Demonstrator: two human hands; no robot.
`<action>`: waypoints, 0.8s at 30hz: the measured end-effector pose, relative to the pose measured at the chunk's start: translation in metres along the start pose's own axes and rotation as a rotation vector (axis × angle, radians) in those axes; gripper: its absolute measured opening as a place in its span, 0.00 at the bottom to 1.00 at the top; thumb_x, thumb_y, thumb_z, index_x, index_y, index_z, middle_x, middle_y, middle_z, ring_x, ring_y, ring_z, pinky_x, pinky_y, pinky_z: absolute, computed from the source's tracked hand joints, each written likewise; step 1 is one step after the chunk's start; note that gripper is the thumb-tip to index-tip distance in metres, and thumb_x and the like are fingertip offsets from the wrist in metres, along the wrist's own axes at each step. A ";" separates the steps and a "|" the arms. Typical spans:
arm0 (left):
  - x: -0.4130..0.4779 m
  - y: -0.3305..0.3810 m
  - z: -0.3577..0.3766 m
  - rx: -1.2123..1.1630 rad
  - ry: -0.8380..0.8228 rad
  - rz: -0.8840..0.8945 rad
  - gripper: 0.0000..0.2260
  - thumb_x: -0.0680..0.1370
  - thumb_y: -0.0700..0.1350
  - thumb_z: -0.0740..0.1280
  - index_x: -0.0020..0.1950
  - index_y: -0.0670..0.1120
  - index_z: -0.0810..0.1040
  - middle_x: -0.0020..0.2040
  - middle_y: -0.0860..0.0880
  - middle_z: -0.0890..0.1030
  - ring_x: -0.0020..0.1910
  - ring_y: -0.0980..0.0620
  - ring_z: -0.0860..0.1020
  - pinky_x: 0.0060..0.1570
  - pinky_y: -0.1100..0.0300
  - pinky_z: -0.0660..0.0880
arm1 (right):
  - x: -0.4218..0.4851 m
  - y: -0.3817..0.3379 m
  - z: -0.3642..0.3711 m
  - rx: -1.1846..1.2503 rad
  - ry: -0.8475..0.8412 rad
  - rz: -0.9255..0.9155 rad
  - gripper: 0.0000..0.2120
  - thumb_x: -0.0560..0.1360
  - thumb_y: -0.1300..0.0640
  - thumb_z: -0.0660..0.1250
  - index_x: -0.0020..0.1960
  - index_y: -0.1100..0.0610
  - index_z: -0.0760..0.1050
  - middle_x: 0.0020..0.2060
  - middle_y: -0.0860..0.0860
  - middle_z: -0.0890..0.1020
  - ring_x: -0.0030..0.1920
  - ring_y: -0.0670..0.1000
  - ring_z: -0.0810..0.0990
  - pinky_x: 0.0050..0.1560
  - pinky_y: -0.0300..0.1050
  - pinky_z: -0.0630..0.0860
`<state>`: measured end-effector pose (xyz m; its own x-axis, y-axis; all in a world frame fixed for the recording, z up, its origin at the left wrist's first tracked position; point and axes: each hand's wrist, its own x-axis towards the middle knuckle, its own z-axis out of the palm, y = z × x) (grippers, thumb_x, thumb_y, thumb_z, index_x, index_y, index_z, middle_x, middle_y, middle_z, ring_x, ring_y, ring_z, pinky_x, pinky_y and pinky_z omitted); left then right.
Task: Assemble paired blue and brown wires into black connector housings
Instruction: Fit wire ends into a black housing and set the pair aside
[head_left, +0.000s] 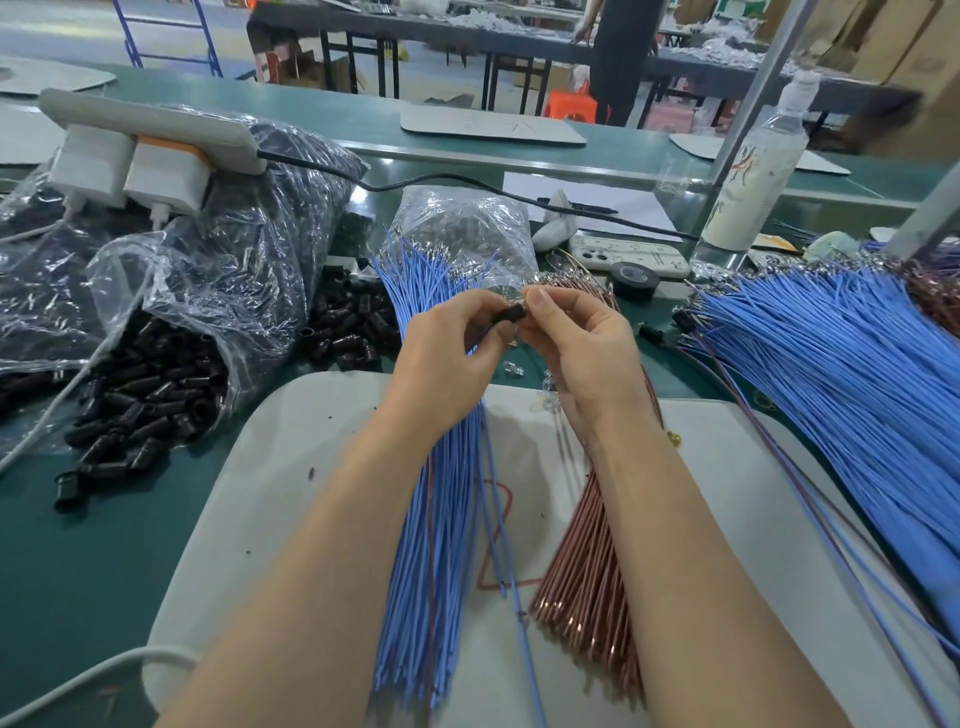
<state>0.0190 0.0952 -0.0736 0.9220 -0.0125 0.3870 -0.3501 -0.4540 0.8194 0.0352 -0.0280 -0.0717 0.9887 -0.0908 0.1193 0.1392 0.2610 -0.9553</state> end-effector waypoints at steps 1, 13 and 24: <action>0.000 0.001 0.001 -0.003 -0.018 -0.022 0.06 0.77 0.40 0.65 0.52 0.46 0.80 0.41 0.48 0.83 0.43 0.52 0.81 0.51 0.58 0.77 | 0.000 0.000 0.000 -0.042 -0.007 -0.021 0.04 0.75 0.63 0.68 0.42 0.57 0.80 0.37 0.54 0.82 0.42 0.53 0.80 0.48 0.44 0.79; 0.004 -0.001 0.000 0.193 0.090 0.019 0.07 0.76 0.44 0.69 0.54 0.49 0.80 0.47 0.52 0.75 0.37 0.60 0.72 0.40 0.71 0.67 | -0.003 -0.004 -0.003 -0.628 -0.022 -0.348 0.02 0.77 0.58 0.67 0.46 0.53 0.75 0.34 0.44 0.78 0.34 0.41 0.75 0.38 0.33 0.70; 0.004 -0.007 -0.001 0.127 0.144 0.007 0.07 0.76 0.37 0.66 0.51 0.46 0.79 0.45 0.53 0.80 0.44 0.54 0.79 0.50 0.64 0.74 | -0.004 -0.007 -0.004 -0.659 -0.009 -0.385 0.01 0.76 0.57 0.67 0.46 0.54 0.75 0.33 0.46 0.79 0.34 0.41 0.76 0.38 0.35 0.72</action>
<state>0.0254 0.0992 -0.0773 0.8834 0.1073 0.4562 -0.3240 -0.5636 0.7599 0.0298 -0.0334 -0.0665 0.8777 -0.0508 0.4765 0.4152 -0.4156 -0.8092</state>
